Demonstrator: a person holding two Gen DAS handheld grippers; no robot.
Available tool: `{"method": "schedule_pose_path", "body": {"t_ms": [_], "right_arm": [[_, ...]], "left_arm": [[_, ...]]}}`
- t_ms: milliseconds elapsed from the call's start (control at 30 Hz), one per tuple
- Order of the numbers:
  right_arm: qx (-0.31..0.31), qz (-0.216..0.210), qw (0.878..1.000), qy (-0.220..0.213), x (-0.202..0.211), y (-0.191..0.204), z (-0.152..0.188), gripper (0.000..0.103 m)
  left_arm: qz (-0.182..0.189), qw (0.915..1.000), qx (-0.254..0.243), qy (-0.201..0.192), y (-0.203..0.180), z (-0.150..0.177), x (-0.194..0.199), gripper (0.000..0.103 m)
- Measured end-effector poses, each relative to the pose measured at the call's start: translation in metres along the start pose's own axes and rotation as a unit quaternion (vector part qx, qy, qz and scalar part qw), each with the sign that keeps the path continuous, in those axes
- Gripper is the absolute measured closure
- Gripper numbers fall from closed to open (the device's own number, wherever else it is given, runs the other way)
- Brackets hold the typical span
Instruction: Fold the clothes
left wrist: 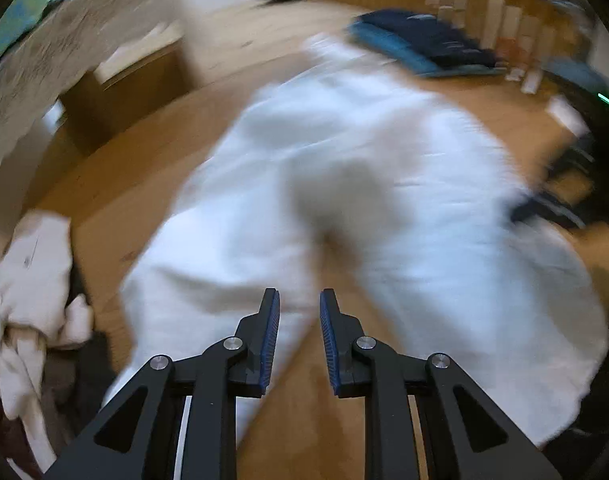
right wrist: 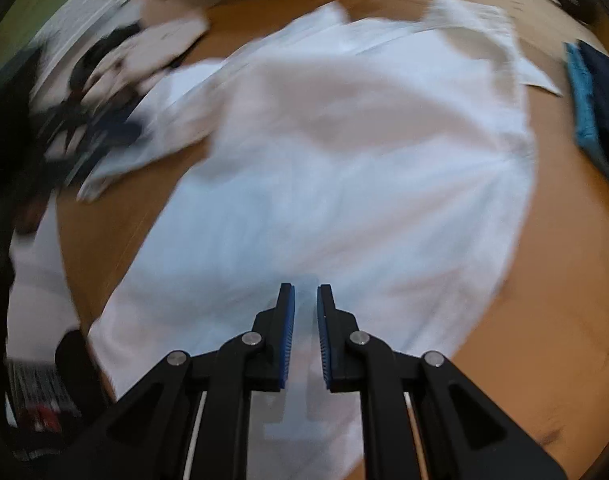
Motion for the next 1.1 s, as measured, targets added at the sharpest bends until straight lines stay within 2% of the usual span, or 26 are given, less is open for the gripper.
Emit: {"method": "schedule_pose_path", "body": {"t_ms": [67,100,133,200,333,433,500,600,633,667,733,767,867,1000,1100], "right_arm": [[0.026,0.011,1.0,0.01,-0.006,0.016,0.007,0.091],[0.039,0.024,0.999,0.014,-0.007,0.021,0.011,0.091],[0.051,0.037,0.998,0.017,-0.008,0.025,0.014,0.091],[0.077,0.062,0.995,0.024,-0.01,0.034,0.021,0.091],[0.079,0.062,0.993,0.054,-0.006,0.035,0.012,0.09],[0.079,0.06,0.992,0.078,-0.003,0.035,0.005,0.091],[0.076,0.053,0.992,0.081,-0.001,0.037,-0.01,0.091],[0.064,0.031,0.996,0.053,0.003,0.046,-0.059,0.091],[0.06,0.024,0.997,0.044,0.005,0.048,-0.075,0.091],[0.056,0.016,0.998,0.035,0.006,0.051,-0.091,0.091],[0.049,0.001,0.999,0.016,0.009,0.057,-0.124,0.091],[0.047,0.002,0.999,0.026,0.005,0.059,-0.123,0.091],[0.046,0.016,0.997,0.066,-0.009,0.052,-0.116,0.091],[0.065,0.054,0.993,0.083,-0.04,0.054,-0.124,0.091],[0.075,0.067,0.99,0.098,-0.055,0.055,-0.124,0.091]], "left_arm": [[-0.003,0.9997,0.017,0.019,0.019,0.007,-0.02,0.081],[-0.009,0.9992,0.024,0.029,0.029,0.01,-0.029,0.084],[-0.011,0.9989,0.031,0.033,0.037,0.012,-0.036,0.081],[-0.012,0.9989,0.04,0.022,0.052,0.013,-0.039,0.079],[-0.07,0.997,0.028,0.02,0.088,0.012,-0.042,0.073],[-0.089,0.9952,0.035,0.018,0.104,0.015,-0.033,0.074],[-0.095,0.995,0.028,-0.008,0.098,0.022,-0.006,0.076],[-0.046,0.9975,0.009,-0.052,0.065,0.04,0.042,0.074],[-0.021,0.9977,0.001,-0.064,0.049,0.048,0.058,0.072],[0.024,0.9968,-0.006,-0.075,0.028,0.058,0.075,0.071],[0.125,0.9891,-0.004,-0.078,-0.031,0.056,0.082,0.071],[0.168,0.9829,-0.004,-0.074,-0.055,0.052,0.081,0.071],[0.245,0.9675,-0.022,-0.059,-0.096,0.068,0.077,0.071],[0.293,0.9545,-0.055,-0.005,-0.127,0.085,0.044,0.071],[0.288,0.9554,-0.062,0.022,-0.126,0.107,0.045,0.071]]}}
Point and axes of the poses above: each gripper's, at about its wrist camera, not at the fingertips, and x roughly against the way its jaws point, y to its left, z to its underside, the point moved 5 cm from there along -x, roughly the way its jaws point, and after that the axes turned 1 degree about x, right-handed, at the moved point
